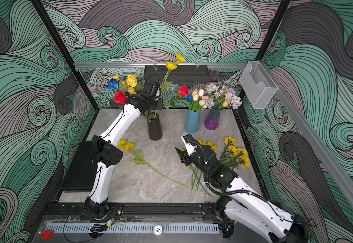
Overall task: Pick out yellow flowers from the vase
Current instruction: Pick up the flower from the vase.
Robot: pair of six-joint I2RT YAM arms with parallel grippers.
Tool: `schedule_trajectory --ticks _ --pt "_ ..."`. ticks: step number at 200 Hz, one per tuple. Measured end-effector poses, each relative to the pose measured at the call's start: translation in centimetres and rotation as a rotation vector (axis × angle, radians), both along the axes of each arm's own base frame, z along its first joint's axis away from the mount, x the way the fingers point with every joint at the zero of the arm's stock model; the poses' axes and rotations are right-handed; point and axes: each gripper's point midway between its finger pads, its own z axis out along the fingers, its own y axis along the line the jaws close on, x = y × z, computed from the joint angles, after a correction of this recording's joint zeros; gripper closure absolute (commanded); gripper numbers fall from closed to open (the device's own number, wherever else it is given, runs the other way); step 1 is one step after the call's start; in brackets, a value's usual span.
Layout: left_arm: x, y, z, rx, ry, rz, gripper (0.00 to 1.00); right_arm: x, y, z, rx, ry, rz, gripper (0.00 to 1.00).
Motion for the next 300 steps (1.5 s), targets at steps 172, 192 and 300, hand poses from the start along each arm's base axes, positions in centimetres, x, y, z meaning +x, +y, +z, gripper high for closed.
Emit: schedule_trajectory --ticks 172,192,300 --pt "-1.5 -0.5 4.6 0.004 -0.098 -0.052 0.90 0.1 0.1 -0.4 -0.007 0.009 0.000 0.31" --pt "-2.0 -0.6 6.0 -0.005 -0.128 -0.060 0.91 0.1 0.1 -0.4 -0.007 0.010 0.000 0.31" --pt "-5.3 0.0 13.9 -0.058 -0.280 -0.094 0.92 0.3 0.3 -0.9 -0.016 0.024 0.004 0.31"
